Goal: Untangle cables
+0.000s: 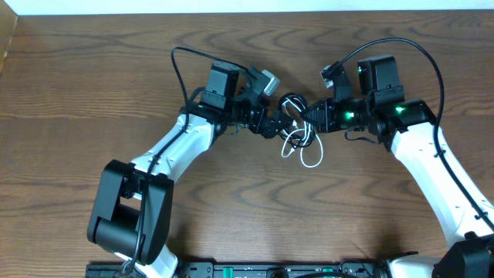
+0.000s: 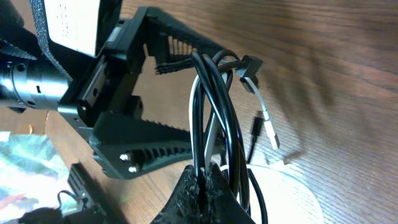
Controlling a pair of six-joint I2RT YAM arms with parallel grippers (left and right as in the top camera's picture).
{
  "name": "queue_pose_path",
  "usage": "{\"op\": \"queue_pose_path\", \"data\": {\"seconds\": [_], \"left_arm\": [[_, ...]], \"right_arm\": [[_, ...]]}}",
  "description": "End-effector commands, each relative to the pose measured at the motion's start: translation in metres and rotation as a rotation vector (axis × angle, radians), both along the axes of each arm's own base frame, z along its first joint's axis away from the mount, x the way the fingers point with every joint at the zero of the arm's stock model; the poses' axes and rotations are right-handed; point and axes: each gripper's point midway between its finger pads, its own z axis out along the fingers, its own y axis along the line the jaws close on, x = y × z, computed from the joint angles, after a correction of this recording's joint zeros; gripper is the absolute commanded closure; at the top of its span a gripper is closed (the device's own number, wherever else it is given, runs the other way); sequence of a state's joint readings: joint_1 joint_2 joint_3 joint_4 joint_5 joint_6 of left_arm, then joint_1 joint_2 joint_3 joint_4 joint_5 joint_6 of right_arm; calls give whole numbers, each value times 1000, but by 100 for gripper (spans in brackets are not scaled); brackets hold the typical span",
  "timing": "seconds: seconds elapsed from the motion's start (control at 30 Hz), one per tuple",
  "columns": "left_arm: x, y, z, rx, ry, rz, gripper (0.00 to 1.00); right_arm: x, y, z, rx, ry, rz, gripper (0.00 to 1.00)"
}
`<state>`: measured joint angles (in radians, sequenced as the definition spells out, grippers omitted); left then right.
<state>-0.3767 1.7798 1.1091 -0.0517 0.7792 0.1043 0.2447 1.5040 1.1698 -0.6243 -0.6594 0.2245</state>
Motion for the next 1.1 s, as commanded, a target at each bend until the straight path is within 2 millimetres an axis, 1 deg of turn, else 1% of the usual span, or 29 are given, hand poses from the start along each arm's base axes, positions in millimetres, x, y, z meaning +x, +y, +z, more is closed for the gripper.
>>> {"op": "queue_pose_path", "data": {"seconds": [0.0,0.2,0.3,0.33,0.4,0.53,0.67,0.77,0.97,1.0,1.07], "left_arm": [[0,-11,1,-10,-13,-14,2],[1,-20,6,-17,-55,-27,0],[5,-18,2,10,-64,-1,11],[6,-16,1,17,-65,6,15],[6,-16,1,20,-64,8,21],[5,-15,-1,28,-63,2,41],[2,-14,-3,42,-73,-17,49],[1,-14,-5,46,-67,-17,50],[1,-14,-4,46,-71,-19,49],[1,-14,-4,46,-71,-19,48],[1,-14,-4,46,-71,-19,36]], "right_arm": [[-3,5,17,43,-35,43,99],[-8,11,23,88,-29,76,99],[-8,11,23,86,-33,79,99],[-7,10,23,86,-32,76,99],[-6,6,23,85,-32,66,99],[0,-8,25,85,-34,26,99],[4,-19,24,82,-26,-6,99],[4,-25,23,78,-20,-18,99],[4,-26,22,76,-19,-16,99],[4,-25,23,79,-19,-14,99],[2,-23,25,95,-17,-3,99]]}}
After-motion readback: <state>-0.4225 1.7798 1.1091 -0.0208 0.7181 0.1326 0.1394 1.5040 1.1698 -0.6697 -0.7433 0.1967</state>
